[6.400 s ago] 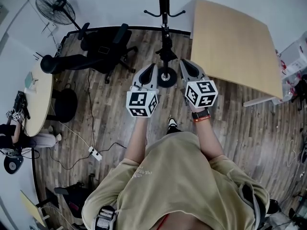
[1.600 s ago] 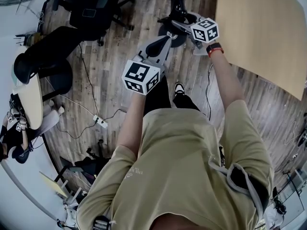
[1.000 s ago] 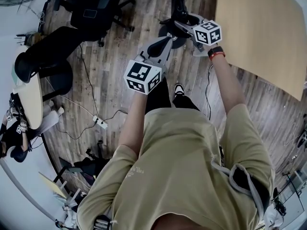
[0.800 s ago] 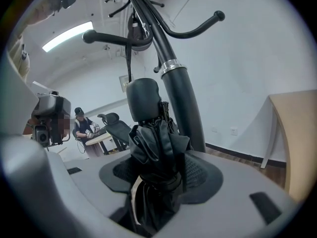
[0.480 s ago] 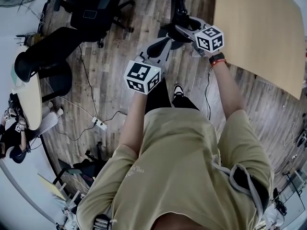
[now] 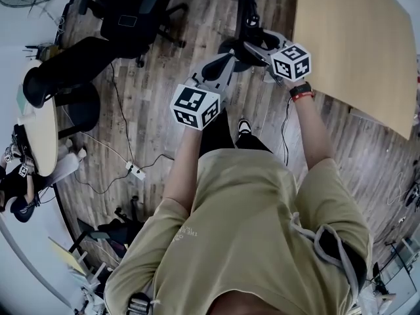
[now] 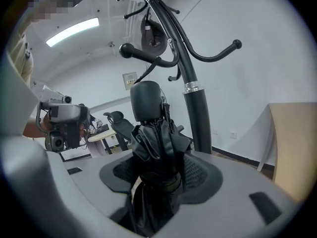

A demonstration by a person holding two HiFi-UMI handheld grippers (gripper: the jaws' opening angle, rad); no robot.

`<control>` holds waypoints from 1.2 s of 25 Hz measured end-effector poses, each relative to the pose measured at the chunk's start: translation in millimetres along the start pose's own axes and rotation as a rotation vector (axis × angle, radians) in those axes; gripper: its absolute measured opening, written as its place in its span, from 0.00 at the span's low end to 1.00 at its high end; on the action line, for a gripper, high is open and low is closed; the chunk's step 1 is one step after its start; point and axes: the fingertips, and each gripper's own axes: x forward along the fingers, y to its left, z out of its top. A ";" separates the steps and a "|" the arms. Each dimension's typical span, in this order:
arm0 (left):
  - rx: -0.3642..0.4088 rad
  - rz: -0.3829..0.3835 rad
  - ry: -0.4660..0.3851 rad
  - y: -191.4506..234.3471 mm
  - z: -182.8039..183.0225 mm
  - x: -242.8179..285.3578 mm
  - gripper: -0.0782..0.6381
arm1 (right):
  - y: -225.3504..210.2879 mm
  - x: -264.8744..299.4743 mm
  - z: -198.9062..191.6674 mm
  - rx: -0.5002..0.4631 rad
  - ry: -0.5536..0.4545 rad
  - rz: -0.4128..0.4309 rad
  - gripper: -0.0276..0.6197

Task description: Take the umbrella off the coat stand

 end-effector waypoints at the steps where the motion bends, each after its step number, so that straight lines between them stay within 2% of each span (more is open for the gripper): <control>1: -0.002 0.000 -0.003 0.3 0.8 -0.8 0.14 | 3.2 -1.0 2.5 -0.003 -0.003 0.004 0.41; 16: -0.014 -0.006 -0.021 -6.1 2.4 -9.0 0.14 | 29.2 -26.0 28.7 -0.051 -0.044 -0.011 0.41; 21: -0.013 -0.008 -0.026 -8.5 3.1 -9.8 0.14 | 37.8 -31.8 29.1 -0.099 -0.027 -0.024 0.41; 30: -0.015 -0.003 -0.032 -11.6 4.6 -16.4 0.14 | 46.5 -44.2 32.4 -0.122 -0.013 -0.054 0.41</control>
